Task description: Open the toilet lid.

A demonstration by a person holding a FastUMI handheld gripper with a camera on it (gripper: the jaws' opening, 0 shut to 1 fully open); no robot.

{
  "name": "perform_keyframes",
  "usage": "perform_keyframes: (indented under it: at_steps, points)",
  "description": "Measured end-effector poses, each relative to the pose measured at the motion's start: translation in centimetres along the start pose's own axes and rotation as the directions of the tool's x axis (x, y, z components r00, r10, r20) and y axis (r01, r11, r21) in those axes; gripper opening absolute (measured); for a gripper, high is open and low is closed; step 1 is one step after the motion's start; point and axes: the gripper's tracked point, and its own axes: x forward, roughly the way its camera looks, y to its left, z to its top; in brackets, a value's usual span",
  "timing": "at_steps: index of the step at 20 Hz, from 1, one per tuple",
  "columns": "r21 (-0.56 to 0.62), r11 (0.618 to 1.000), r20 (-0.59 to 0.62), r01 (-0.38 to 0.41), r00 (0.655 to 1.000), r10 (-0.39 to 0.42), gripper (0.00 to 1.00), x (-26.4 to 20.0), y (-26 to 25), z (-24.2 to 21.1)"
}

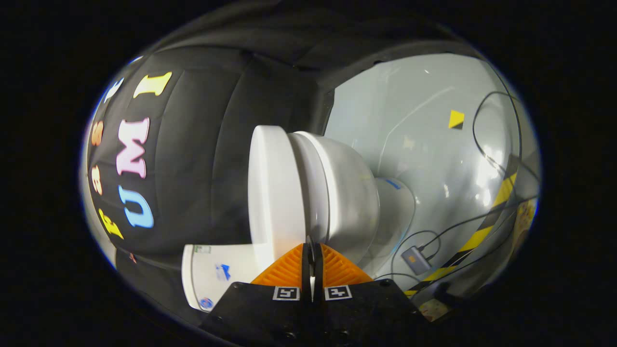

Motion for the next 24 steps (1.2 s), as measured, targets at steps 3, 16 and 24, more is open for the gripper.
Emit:
perform_keyframes:
  at_steps: [3, 16, 24]
  points:
    - [-0.058, 0.998, 0.026, -0.033, 0.999, 0.034, 0.05, -1.3, 2.7, 0.7]
    - [-0.592, 0.805, 0.066, -0.039, 0.993, 0.097, 0.04, -7.7, 19.4, -3.8]
    - [-0.773, 0.633, 0.062, -0.049, 0.986, 0.152, 0.04, -9.1, 26.4, -10.1]
